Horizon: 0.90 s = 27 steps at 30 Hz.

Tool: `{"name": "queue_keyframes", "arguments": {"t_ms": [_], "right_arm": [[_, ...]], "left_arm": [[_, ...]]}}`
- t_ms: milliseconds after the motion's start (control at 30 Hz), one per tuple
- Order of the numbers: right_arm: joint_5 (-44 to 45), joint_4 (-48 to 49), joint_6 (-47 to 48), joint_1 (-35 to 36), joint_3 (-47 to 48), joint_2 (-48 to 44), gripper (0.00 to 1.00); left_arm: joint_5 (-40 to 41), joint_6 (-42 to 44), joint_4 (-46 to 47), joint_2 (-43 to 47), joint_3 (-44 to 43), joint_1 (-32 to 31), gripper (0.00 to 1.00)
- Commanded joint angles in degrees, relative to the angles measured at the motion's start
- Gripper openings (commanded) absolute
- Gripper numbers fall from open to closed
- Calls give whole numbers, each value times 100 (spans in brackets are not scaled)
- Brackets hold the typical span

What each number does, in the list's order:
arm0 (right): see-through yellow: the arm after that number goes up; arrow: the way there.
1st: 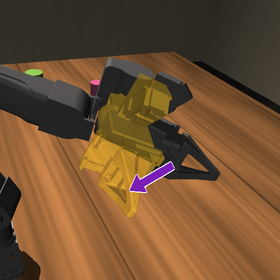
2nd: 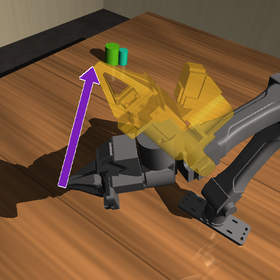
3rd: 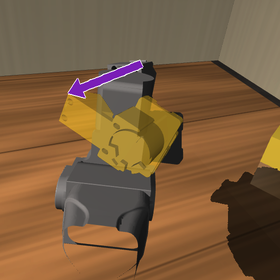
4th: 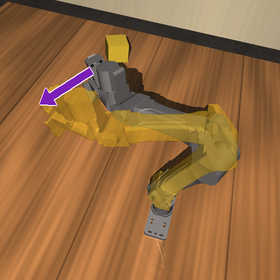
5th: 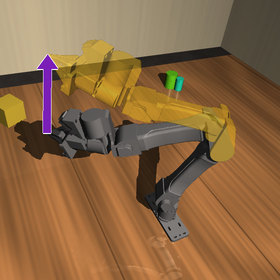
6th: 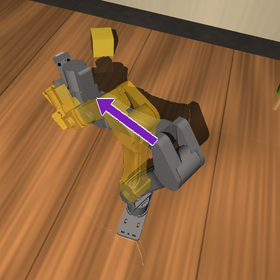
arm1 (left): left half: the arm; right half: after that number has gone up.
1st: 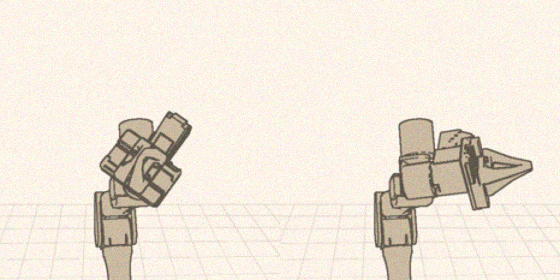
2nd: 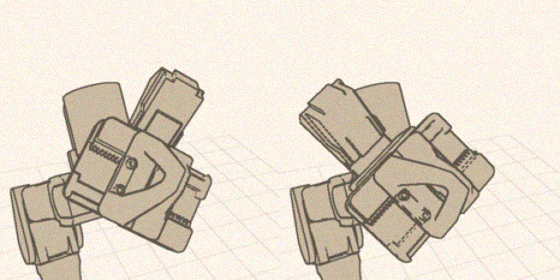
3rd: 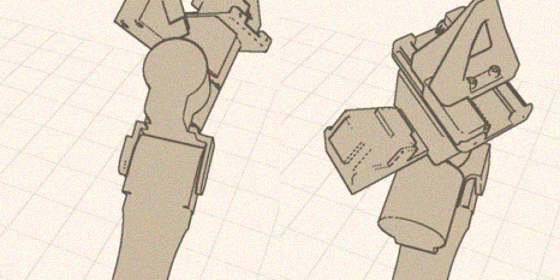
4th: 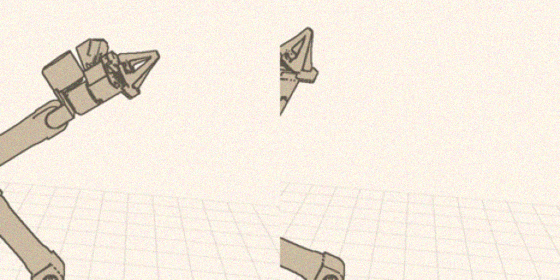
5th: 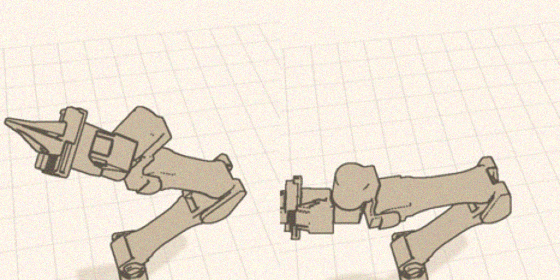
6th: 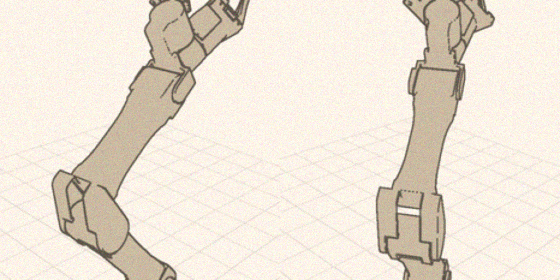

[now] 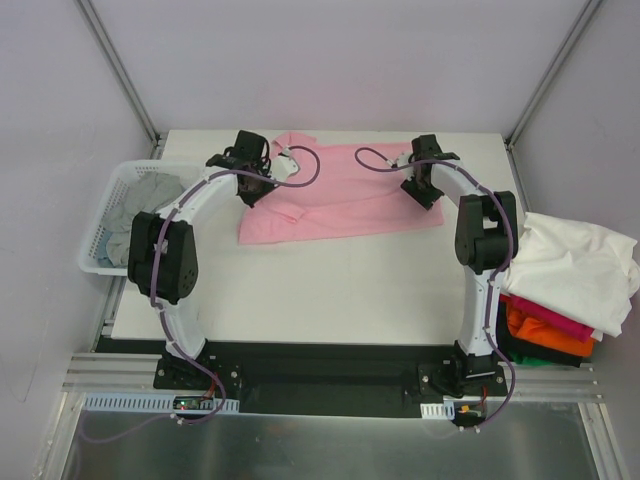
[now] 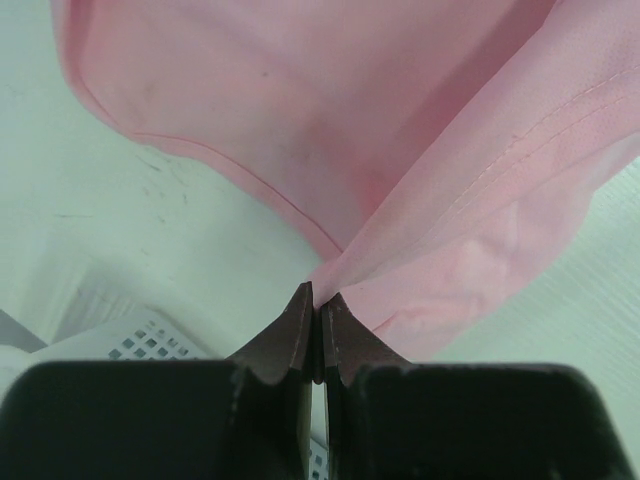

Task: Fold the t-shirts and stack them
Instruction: Fold the flattened tshirt in 1/3 of the way

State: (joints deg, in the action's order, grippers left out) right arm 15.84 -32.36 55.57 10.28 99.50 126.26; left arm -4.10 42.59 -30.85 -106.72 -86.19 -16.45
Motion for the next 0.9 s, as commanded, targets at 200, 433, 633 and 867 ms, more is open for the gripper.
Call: {"name": "queue_keyframes", "arguments": {"t_ms": [200,433,633,867], "right_arm": [[60,81,-64,26,-45,-339,54],[60,151,-64,26,-72,-339,54],[34,151,-73,26,-115,-356,54],[34,186,-46,18,-247,-470,54]], "left_arm": [[269,162,-79,64,-486,-8,0],[383,180,-79,-60,-855,-52,0],[594,267,-79,-358,-1224,-60,0],[656,268,-79,-727,-1470,-60,0]]}}
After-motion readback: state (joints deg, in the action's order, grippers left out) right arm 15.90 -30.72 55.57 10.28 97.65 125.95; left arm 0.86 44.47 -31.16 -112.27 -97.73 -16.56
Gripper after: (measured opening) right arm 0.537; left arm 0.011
